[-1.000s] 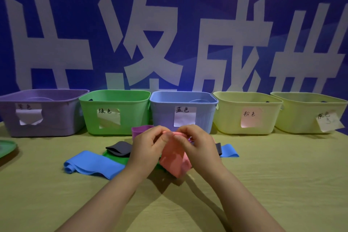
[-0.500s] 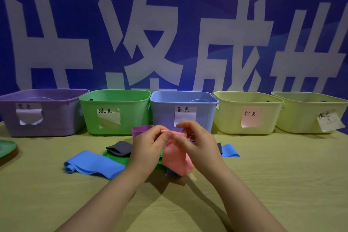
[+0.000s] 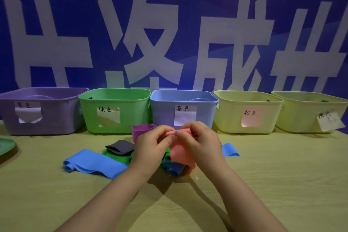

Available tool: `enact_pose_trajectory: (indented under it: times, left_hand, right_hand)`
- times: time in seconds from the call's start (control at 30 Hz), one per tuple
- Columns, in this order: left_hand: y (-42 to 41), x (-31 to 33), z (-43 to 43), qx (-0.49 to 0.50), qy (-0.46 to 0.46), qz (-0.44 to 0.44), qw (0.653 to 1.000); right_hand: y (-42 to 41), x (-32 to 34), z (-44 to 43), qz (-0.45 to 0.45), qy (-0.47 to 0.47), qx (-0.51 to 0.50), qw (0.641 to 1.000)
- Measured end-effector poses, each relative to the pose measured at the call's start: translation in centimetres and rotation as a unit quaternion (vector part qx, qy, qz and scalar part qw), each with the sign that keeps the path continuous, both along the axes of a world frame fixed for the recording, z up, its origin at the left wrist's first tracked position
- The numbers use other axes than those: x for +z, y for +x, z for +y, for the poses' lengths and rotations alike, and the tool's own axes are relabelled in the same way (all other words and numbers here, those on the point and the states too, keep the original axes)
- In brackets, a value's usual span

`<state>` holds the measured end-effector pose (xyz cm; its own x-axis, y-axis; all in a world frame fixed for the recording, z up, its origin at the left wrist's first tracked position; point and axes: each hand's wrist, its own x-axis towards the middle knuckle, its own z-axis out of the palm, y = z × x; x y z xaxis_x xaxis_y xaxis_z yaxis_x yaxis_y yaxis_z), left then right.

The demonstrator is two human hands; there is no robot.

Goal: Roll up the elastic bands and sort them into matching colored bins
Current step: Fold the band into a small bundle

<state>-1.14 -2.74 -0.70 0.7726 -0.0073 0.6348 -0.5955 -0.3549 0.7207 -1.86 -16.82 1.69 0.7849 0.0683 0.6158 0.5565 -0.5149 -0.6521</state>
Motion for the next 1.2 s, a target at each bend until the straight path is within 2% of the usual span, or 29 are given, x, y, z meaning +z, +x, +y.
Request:
enact_pose_trajectory:
  times: [0.47, 0.6, 0.7, 0.87, 1.2]
  left_hand:
    - [-0.41, 0.40, -0.07, -0.033, -0.044, 0.005, 0.998]
    - [-0.36, 0.30, 0.23, -0.010, -0.033, -0.013, 0.999]
    - [-0.33, 0.54, 0.25, -0.004, -0.059, -0.017, 0.998]
    - [-0.17, 0.50, 0.14, -0.001, -0.060, -0.014, 0.998]
    - [-0.28, 0.48, -0.20, -0.036, -0.080, 0.034, 0.996]
  right_hand:
    - [0.03, -0.29, 0.17, 0.009, 0.105, 0.067, 0.992]
    - [-0.22, -0.21, 0.29, 0.026, 0.113, 0.094, 0.989]
    - [-0.25, -0.15, 0.19, 0.046, 0.136, 0.107, 0.984]
    - [0.09, -0.30, 0.21, 0.051, 0.087, 0.069, 0.993]
    - [0.40, -0.43, 0.14, 0.002, 0.088, 0.037, 0.995]
